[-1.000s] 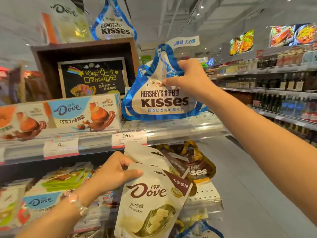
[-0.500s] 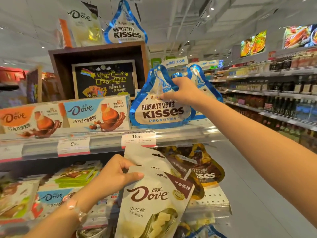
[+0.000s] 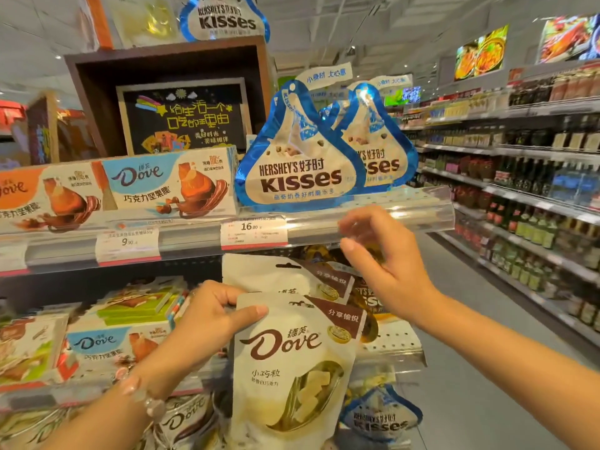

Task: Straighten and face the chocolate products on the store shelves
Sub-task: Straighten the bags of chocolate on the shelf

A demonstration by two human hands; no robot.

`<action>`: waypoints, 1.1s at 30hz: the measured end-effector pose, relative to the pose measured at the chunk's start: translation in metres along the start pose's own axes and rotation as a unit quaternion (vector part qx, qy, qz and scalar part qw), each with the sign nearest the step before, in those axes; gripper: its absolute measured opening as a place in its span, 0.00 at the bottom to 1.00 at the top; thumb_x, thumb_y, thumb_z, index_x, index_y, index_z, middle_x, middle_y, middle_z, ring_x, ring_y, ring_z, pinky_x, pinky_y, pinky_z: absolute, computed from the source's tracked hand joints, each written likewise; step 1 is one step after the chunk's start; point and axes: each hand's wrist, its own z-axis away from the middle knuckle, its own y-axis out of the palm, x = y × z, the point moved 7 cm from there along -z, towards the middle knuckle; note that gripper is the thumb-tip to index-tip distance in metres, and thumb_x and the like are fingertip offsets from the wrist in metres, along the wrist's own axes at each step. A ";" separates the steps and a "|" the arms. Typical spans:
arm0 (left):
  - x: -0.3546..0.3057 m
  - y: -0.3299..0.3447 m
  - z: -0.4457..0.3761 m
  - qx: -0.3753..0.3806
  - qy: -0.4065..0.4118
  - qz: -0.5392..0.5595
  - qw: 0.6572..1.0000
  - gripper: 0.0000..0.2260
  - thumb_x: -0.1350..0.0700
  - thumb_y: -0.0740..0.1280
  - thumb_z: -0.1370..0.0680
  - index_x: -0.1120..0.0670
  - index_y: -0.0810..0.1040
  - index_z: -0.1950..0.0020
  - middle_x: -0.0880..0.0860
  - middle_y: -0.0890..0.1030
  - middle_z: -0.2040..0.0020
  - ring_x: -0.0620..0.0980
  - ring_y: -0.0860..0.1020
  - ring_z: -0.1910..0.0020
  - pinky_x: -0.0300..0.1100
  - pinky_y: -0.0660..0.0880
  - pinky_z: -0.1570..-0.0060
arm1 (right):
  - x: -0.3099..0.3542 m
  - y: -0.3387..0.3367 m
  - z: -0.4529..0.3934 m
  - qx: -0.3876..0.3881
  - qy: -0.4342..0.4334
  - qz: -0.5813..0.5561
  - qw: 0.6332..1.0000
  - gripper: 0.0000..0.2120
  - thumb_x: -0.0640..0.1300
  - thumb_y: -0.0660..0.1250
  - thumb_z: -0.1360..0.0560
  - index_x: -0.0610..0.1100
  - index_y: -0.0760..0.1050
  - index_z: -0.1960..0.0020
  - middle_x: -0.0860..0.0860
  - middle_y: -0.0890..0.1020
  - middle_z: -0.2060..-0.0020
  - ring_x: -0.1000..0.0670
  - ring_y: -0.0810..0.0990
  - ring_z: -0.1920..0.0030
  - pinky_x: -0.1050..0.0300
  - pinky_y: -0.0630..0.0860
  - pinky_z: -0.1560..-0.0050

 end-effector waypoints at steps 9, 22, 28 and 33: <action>0.020 0.028 0.007 0.057 0.009 -0.017 0.998 0.07 0.51 0.71 0.34 0.47 0.85 0.59 0.49 0.85 0.58 0.49 0.84 0.57 0.40 0.80 0.59 | -0.061 0.039 0.079 0.146 0.352 -0.226 0.897 0.08 0.46 0.67 0.27 0.44 0.80 0.52 0.47 0.85 0.57 0.49 0.84 0.58 0.57 0.80 0.59; 0.067 0.062 0.039 0.039 -0.024 -0.019 0.999 0.07 0.59 0.70 0.30 0.50 0.85 0.66 0.50 0.84 0.65 0.45 0.82 0.64 0.38 0.76 0.64 | -0.079 0.049 0.157 0.212 0.364 -0.209 0.882 0.09 0.36 0.64 0.24 0.41 0.84 0.57 0.46 0.85 0.60 0.47 0.84 0.58 0.55 0.80 0.61; 0.112 0.075 0.058 0.050 -0.095 -0.063 0.992 0.06 0.53 0.71 0.32 0.53 0.85 0.66 0.53 0.84 0.67 0.47 0.79 0.68 0.39 0.75 0.65 | -0.108 0.058 0.207 0.294 0.351 -0.095 0.884 0.13 0.41 0.64 0.23 0.31 0.77 0.59 0.35 0.80 0.63 0.36 0.79 0.60 0.43 0.77 0.58; 0.135 0.098 0.070 0.138 -0.061 -0.178 0.972 0.05 0.52 0.69 0.26 0.43 0.84 0.57 0.41 0.83 0.67 0.39 0.73 0.75 0.34 0.67 0.74 | -0.139 0.066 0.257 0.340 0.410 -0.068 0.843 0.17 0.45 0.66 0.24 0.33 0.73 0.65 0.35 0.76 0.69 0.35 0.73 0.67 0.45 0.70 0.66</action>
